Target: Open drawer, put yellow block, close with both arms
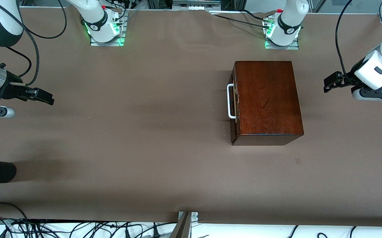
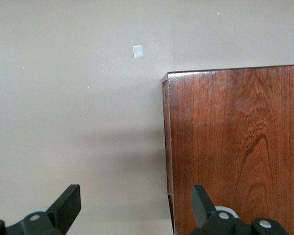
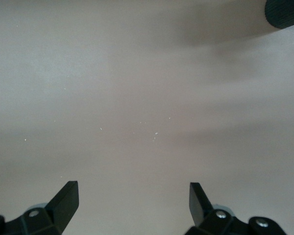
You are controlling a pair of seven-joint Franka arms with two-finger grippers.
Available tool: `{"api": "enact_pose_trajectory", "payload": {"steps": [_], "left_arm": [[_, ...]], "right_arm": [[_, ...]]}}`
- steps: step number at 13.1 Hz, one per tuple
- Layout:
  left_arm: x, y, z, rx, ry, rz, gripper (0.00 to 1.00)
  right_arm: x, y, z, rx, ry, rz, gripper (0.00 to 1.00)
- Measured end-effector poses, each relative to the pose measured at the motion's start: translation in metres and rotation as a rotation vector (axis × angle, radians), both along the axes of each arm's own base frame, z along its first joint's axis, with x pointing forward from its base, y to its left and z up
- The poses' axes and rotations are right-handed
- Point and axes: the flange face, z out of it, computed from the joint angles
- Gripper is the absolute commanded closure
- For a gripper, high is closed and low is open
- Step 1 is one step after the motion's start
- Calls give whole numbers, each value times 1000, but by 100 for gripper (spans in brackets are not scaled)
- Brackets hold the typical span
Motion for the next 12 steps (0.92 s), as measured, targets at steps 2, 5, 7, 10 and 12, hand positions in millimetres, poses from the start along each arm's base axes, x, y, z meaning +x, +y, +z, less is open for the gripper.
{"api": "enact_pose_trajectory", "payload": {"steps": [2,5,7,10,12], "left_arm": [[-3,0,3,-1,-8,-6,0],[-3,-1,6,-1,-20,-7,0],[-3,-1,6,-1,-25,-7,0],[-3,1,6,-1,-26,-5,0],[-3,3,6,-1,-26,0,0]], "right_arm": [[0,0,0,0,0,0,0],[0,0,0,0,0,0,0],[0,0,0,0,0,1,0],[0,1,0,0,0,1,0],[0,1,0,0,1,1,0]]}}
